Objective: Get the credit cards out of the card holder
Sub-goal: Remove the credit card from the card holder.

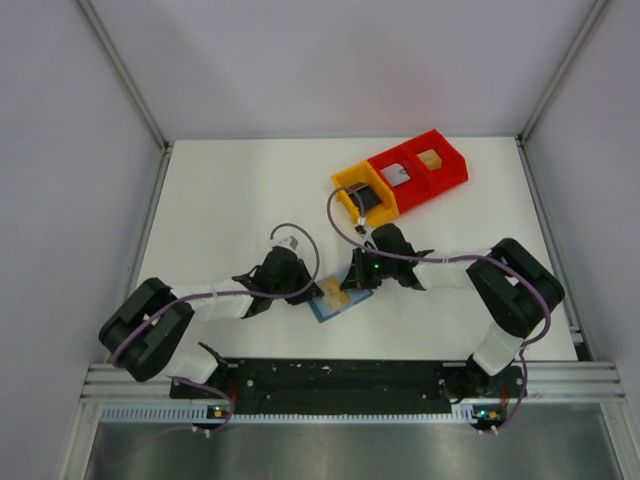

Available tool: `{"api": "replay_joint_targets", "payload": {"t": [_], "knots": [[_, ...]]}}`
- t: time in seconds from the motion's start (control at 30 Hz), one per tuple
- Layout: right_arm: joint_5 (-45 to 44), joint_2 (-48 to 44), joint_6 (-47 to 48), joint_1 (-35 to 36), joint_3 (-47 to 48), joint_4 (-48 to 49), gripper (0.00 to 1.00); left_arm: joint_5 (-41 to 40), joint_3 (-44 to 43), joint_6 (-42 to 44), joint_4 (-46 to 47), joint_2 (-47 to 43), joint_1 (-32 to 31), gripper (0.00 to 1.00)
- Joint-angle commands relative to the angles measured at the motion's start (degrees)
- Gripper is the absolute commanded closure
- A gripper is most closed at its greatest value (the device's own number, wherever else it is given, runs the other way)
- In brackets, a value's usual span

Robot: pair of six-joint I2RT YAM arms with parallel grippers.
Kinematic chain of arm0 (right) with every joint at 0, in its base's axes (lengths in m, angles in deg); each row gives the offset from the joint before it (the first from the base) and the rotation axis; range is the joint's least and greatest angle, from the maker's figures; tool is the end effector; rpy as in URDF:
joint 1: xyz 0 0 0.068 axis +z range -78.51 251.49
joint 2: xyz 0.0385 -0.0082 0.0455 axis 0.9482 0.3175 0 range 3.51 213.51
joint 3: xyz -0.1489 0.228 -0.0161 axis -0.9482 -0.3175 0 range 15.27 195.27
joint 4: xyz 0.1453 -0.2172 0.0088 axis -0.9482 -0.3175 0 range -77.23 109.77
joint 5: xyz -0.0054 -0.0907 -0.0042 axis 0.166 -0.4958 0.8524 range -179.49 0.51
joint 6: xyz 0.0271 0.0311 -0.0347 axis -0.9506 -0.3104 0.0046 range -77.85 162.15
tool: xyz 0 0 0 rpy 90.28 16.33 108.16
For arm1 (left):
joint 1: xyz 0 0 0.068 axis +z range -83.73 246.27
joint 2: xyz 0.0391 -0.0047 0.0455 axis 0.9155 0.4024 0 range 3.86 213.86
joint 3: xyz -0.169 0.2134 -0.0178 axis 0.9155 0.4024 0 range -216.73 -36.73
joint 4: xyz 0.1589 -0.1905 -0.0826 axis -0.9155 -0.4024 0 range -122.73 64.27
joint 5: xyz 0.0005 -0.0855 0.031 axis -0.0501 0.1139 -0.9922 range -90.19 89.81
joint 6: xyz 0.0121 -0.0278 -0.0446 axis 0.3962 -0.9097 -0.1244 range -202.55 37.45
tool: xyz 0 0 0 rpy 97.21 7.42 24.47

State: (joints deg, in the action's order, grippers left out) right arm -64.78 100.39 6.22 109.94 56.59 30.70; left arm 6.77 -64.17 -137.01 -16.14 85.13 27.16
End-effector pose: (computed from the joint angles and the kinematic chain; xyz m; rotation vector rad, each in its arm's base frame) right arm 0.2378 0.2078 0.1327 -0.2892 2.5399 1.0875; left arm 0.1923 -0.1620 0.1357 -0.2743 2.5228 -0.8859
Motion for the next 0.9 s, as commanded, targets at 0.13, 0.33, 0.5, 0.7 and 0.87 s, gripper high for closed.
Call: {"api": "replay_joint_targets", "payload": {"t": [0.13,0.33,0.5,0.7,0.87], "knots": [[-5.63,-2.13,2.35,-1.63,0.34,-2.24,1.0,-2.65,0.11,1.98,-6.24,1.87,0.0,0.86],[-6.25,-2.84,2.79,-2.24,-0.19,-2.68,1.0,-2.83,0.11,2.16,-6.68,1.69,0.0,0.86],[-1.52,-2.4,3.67,-2.51,0.34,-1.36,0.97,-2.92,0.11,2.25,-6.68,1.43,-0.09,0.86],[1.48,-0.38,3.14,-2.51,0.69,-0.22,0.86,-2.74,0.19,2.25,-6.51,1.43,-0.09,0.86],[3.59,1.03,2.44,-2.42,0.78,1.19,0.84,-2.48,0.11,2.34,-6.33,1.6,-0.09,0.86]]}}
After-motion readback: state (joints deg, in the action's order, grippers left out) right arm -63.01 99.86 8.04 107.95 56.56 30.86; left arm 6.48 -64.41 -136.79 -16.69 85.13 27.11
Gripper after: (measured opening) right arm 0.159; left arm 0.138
